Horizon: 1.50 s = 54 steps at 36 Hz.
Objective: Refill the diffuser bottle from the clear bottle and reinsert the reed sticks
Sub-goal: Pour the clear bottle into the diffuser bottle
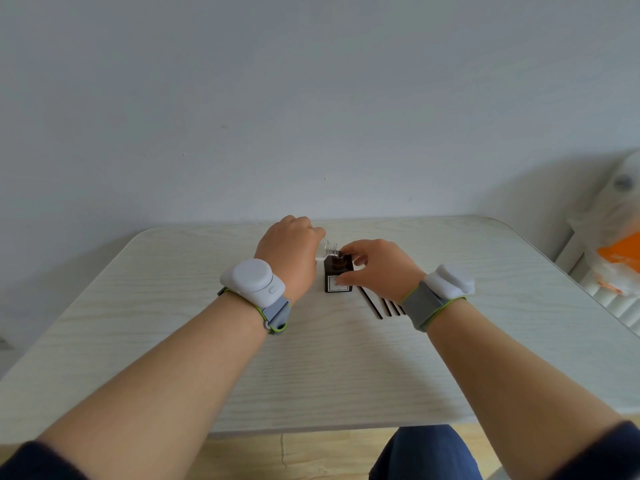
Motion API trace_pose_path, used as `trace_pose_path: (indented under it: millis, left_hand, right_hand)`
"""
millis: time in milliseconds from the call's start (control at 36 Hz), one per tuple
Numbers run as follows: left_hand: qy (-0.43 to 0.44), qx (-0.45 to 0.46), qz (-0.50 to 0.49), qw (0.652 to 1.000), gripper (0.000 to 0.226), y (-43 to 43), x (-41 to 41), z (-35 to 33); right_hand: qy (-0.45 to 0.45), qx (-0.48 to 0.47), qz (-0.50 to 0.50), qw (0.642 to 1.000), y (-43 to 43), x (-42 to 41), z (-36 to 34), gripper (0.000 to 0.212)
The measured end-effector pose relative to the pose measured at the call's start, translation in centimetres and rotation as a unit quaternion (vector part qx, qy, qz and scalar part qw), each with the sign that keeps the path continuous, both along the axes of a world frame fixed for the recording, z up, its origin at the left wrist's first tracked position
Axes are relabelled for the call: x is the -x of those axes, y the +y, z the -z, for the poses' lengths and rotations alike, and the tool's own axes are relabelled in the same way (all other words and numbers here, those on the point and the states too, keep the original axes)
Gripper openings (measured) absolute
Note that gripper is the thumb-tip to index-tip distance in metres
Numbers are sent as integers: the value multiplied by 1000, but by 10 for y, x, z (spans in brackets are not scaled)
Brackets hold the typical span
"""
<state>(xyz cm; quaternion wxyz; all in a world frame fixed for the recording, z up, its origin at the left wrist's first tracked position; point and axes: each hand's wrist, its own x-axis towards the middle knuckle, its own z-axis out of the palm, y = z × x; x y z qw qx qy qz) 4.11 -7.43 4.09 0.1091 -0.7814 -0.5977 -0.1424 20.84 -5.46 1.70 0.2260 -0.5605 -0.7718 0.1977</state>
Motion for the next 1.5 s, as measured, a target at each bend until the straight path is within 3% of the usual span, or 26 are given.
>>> trace_pose_path:
  millis: [1500]
  left_hand:
    - [31, -12, 16, 999, 33, 1, -1, -4]
  right_hand:
    - [2, 6, -5, 1000, 3, -1, 1, 49]
